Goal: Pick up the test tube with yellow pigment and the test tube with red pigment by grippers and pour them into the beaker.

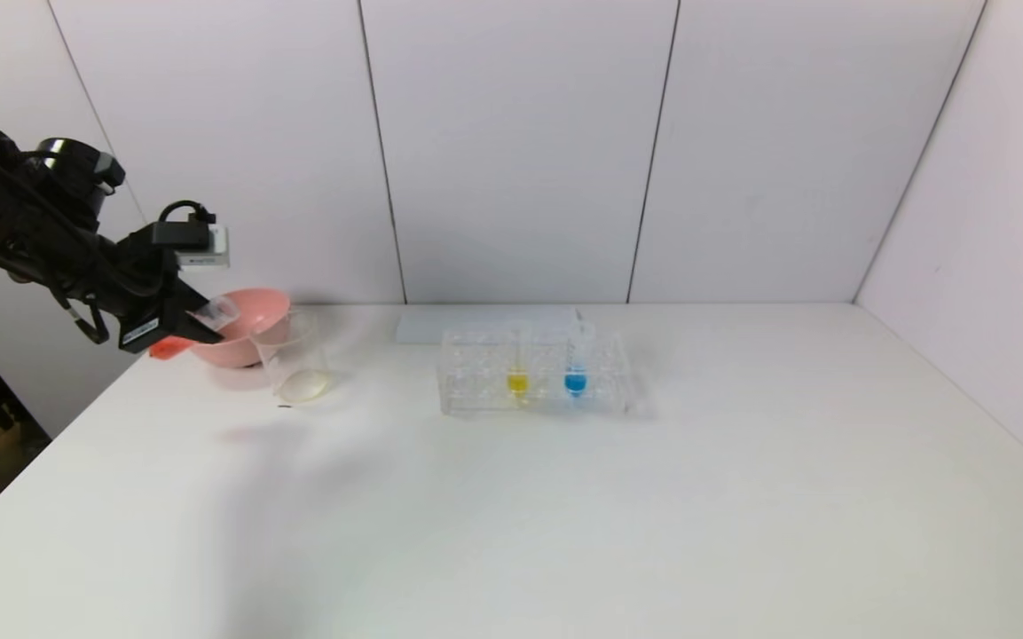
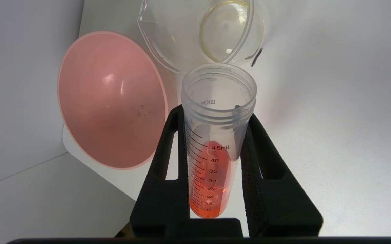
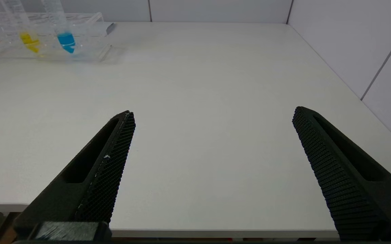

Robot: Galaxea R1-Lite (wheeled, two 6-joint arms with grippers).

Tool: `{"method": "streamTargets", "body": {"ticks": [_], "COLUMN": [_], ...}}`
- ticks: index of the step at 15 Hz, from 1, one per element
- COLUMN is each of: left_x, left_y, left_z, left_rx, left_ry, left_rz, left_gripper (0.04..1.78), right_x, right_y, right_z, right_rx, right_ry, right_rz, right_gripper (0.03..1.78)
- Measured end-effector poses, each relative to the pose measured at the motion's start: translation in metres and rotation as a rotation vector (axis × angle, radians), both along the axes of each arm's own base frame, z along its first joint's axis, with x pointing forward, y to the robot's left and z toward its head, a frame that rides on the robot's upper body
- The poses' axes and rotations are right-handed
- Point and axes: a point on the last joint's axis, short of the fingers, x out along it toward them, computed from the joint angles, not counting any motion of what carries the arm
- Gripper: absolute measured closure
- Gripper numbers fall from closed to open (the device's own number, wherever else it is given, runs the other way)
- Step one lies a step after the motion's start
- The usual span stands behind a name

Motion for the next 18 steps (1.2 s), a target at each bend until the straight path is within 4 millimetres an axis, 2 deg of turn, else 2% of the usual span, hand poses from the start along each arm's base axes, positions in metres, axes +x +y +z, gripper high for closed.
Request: {"method": "streamTargets", "body": {"ticks": [9,18], "left_x": [0.016,0.022], "left_y": [-0.008,-0.021], "left_z": [-0.012,-0.012], "left_rx": [0.069,0.182], "left_ry": [0.008,-0.008], "left_rz": [0.020,0.051], "left_gripper": [1.37,1.37], "right_x": [0.000,0.000], "right_y": [0.000,0.000], "right_z": [0.000,0.000], "right_rx": [0.000,0.000], "right_ry": [0.000,0.000], "right_rz": [0.000,0.000], "right_gripper": [0.11,0.11]}}
